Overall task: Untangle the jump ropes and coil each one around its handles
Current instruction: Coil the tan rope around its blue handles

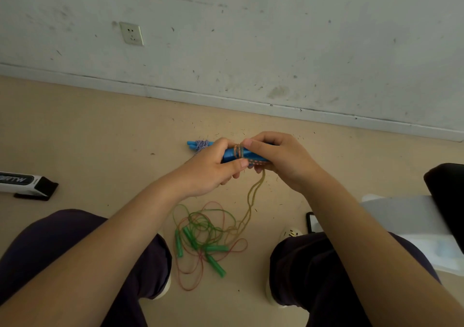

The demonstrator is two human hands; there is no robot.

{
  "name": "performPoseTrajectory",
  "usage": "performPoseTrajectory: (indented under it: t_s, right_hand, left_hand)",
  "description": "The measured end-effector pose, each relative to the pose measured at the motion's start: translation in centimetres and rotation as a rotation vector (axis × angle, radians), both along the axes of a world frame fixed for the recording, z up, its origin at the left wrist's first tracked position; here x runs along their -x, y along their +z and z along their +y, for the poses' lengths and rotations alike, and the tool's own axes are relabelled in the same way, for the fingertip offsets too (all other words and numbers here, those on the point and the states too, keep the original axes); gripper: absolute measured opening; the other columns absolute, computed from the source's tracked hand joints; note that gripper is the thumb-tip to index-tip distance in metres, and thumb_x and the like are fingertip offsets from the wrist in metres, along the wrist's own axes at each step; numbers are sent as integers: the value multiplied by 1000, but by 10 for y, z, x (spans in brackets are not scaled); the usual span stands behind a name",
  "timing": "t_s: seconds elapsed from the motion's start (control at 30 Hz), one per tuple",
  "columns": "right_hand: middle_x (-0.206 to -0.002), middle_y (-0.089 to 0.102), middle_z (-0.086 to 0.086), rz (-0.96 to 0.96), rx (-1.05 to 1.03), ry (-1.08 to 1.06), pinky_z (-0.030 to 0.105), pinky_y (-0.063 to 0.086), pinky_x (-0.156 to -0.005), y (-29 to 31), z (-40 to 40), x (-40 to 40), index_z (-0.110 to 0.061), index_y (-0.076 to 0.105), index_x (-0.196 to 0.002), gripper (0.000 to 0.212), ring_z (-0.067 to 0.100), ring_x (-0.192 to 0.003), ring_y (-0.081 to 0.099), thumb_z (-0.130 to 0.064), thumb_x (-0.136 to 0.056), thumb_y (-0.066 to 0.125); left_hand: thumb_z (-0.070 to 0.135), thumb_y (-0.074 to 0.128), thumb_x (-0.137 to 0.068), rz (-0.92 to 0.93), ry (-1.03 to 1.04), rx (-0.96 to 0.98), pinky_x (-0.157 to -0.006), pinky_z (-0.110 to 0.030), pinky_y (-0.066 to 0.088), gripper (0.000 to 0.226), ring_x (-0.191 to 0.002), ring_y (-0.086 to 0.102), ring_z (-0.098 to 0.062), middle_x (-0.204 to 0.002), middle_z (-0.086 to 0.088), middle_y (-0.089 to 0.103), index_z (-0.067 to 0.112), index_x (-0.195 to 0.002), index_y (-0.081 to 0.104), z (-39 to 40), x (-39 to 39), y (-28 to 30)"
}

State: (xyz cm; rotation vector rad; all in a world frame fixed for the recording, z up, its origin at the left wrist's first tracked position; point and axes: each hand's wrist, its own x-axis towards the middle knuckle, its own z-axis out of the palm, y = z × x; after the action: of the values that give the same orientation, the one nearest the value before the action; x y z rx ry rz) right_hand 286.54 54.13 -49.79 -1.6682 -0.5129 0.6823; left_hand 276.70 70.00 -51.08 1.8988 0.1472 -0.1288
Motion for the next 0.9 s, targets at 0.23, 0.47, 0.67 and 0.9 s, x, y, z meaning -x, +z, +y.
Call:
performPoseTrajectory:
  t_s: [0.23, 0.47, 0.67, 0.9]
  right_hand:
    - [-83, 67, 14, 118, 5, 91, 23, 47, -61, 2, -4, -5, 7, 70, -104, 28, 14, -68, 60, -17, -89, 68]
    - [-82, 66, 9, 277, -156, 100, 24, 44, -64, 2, -2, -1, 1, 68, -105, 31, 15, -71, 59, -23, -86, 65]
    - [-79, 62, 2, 114, -126, 98, 21, 37, -57, -1, 2, 8, -4, 64, -106, 23, 11, -61, 47, -25, -98, 55]
    - [-71, 57, 2, 44, -124, 191, 28, 21, -53, 6, -6, 2, -17, 68, -80, 21, 12, -51, 32, -29, -95, 59]
  left_hand:
    - [31, 59, -98, 8, 0, -70, -59, -23, 44, 36, -62, 55, -7, -85, 2, 64, 23, -128, 41, 1, 3, -1]
    - [18, 59, -99, -136, 28, 81, -52, -20, 41, 33, -62, 56, -12, -81, -2, 64, 30, -129, 55, 8, 1, 4]
    - [20, 58, -100, -116, 126, 272, -45, -22, 36, 26, -57, 54, -14, -75, 0, 63, 31, -123, 57, 7, -1, 2]
    - [36, 53, -93, 68, -115, 453, -42, -20, 40, 40, -54, 60, -20, -85, -14, 69, 19, -129, 57, 19, 2, 13]
